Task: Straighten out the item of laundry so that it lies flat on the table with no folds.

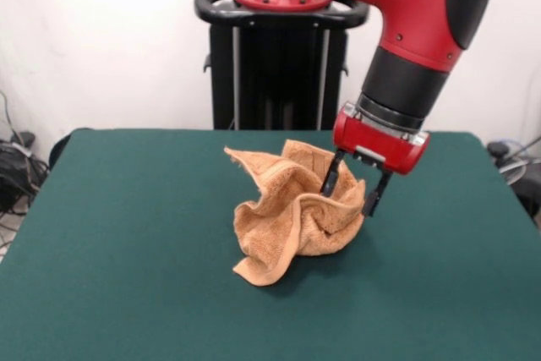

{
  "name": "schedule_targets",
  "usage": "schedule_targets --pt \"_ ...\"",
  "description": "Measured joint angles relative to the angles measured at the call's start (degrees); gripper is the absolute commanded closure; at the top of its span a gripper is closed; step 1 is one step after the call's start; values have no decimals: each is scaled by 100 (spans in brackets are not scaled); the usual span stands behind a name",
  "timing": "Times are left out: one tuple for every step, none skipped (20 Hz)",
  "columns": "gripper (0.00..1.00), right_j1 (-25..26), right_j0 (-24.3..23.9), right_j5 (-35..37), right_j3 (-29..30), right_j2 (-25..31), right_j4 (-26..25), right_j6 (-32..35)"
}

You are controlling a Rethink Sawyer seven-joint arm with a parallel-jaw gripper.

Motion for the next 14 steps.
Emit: schedule_targets --pt "0 3 29 -1 -1 -25 0 0" --pt "0 7 68 0 0 -60 0 0" --pt "0 10 94 0 -1 -86 0 0" --pt "0 12 121 -1 -1 -112 0 0" --pt "0 14 165 -1 -1 -144 0 0" --pt "0 14 203 0 -1 -167 0 0" --pt "0 13 233 0 -1 -185 0 0" --pt "0 14 298 0 -1 -231 0 0" --pt "0 15 316 0 -1 -247 0 0" --pt "0 15 333 0 -1 -266 0 0" --pt "0 13 374 0 -1 -312 0 0" --pt "0 14 395 0 -2 -335 0 0" --pt "0 14 406 0 0 -346 -1 0" --pt "0 14 425 0 -1 -365 0 0"
